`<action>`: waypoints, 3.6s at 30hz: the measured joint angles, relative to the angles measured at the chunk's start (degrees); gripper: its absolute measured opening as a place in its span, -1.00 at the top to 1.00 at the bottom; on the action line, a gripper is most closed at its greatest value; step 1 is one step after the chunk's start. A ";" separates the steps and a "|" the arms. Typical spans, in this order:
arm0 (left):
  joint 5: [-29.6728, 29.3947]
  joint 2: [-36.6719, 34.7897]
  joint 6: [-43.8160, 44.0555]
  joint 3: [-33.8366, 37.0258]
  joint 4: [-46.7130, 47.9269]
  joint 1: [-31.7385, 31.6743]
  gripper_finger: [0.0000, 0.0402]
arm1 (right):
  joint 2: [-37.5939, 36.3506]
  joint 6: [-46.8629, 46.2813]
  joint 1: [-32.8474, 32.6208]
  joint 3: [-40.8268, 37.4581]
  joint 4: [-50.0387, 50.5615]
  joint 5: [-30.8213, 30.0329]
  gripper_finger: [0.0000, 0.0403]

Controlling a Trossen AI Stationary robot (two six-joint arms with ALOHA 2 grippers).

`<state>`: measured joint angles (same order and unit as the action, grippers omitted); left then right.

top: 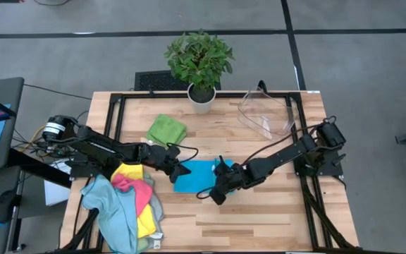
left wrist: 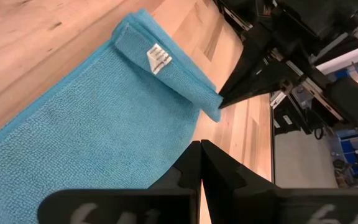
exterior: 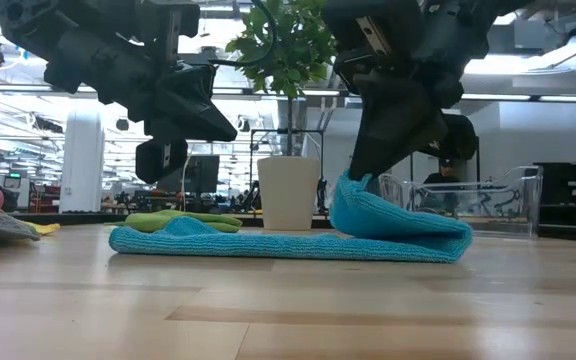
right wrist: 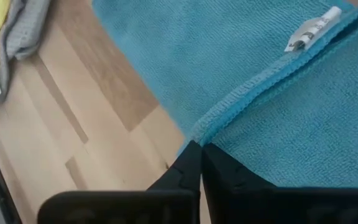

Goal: Fold microfiber towels
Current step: Fold the blue microfiber towel

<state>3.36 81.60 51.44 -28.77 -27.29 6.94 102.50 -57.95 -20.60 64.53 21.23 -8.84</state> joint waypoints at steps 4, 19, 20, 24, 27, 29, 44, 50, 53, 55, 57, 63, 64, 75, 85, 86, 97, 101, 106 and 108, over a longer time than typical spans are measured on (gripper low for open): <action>0.44 0.00 -0.02 0.00 0.00 0.00 1.00 | 0.00 -0.02 0.00 0.00 -0.21 -0.03 0.83; 0.64 0.00 0.02 0.00 -0.02 0.00 1.00 | -0.05 -0.04 2.54 -0.02 -1.64 -1.12 0.21; 0.68 0.00 0.02 0.00 -0.02 0.00 1.00 | -0.30 -0.04 2.64 -0.04 -1.54 -1.69 0.19; 0.65 0.00 0.35 0.00 -0.02 0.12 1.00 | -0.46 -2.59 2.81 -0.05 2.10 -3.67 0.20; 2.50 -0.12 1.13 0.00 1.10 1.44 1.00 | 0.11 -2.94 2.78 -0.13 2.37 -3.26 0.24; 2.71 -1.05 1.14 0.00 5.26 3.60 1.00 | 0.04 -2.93 1.77 -0.11 0.63 -3.49 0.27; -14.19 -2.71 9.08 0.00 16.81 17.69 1.00 | 5.04 -3.70 -2.20 -0.07 -4.21 -5.57 0.49; -18.19 -2.71 11.76 0.04 17.12 20.96 1.00 | 6.69 -4.80 -2.10 -0.11 -4.29 -4.58 0.49; -19.84 -2.70 15.23 0.02 18.92 22.32 1.00 | 6.34 -4.98 -1.66 -0.12 -4.16 -4.58 0.49; -22.19 -2.69 18.16 0.02 19.83 23.29 1.00 | 5.41 -3.84 -1.64 -0.13 -5.17 -4.90 0.49; -26.03 -2.69 20.95 0.02 20.46 24.28 1.00 | 4.16 -2.13 -1.66 -0.09 -5.52 -5.63 0.49; -31.15 -2.69 28.54 0.02 20.66 25.31 0.71 | -0.30 1.99 -1.42 -0.07 -6.13 -6.18 0.49; -31.17 -2.69 28.84 0.02 20.00 25.31 0.63 | -1.41 2.88 -1.44 -0.07 -5.61 -6.30 0.49; -29.22 -1.13 37.88 0.00 21.72 24.87 -0.03 | -12.97 6.99 -2.76 -0.09 2.79 -13.56 0.49; -27.17 7.60 47.78 -0.86 16.50 24.19 -0.04 | -15.63 8.48 -3.80 -0.09 5.49 -15.43 0.49; -26.56 8.40 47.63 -1.44 16.67 24.11 -0.04 | -15.63 8.50 -3.85 -0.09 5.38 -15.44 0.49; -28.08 13.11 49.79 -8.09 22.62 22.85 -0.01 | -15.10 6.82 -5.96 -0.09 7.92 -15.39 0.49; -29.11 12.87 49.80 -7.91 22.54 22.58 0.18 | -13.99 2.63 -7.67 -0.24 13.71 -15.51 0.49; -27.76 12.87 49.79 -7.91 22.18 22.62 0.51 | -8.81 2.85 -7.78 -1.94 10.68 -13.71 0.49; -27.61 12.87 49.77 -7.87 21.10 22.62 0.63 | -6.58 2.91 -7.78 -2.36 10.93 -13.04 0.49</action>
<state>-24.26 94.48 101.21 -36.64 -6.19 29.56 95.92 -55.04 -28.38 62.17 32.17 -21.88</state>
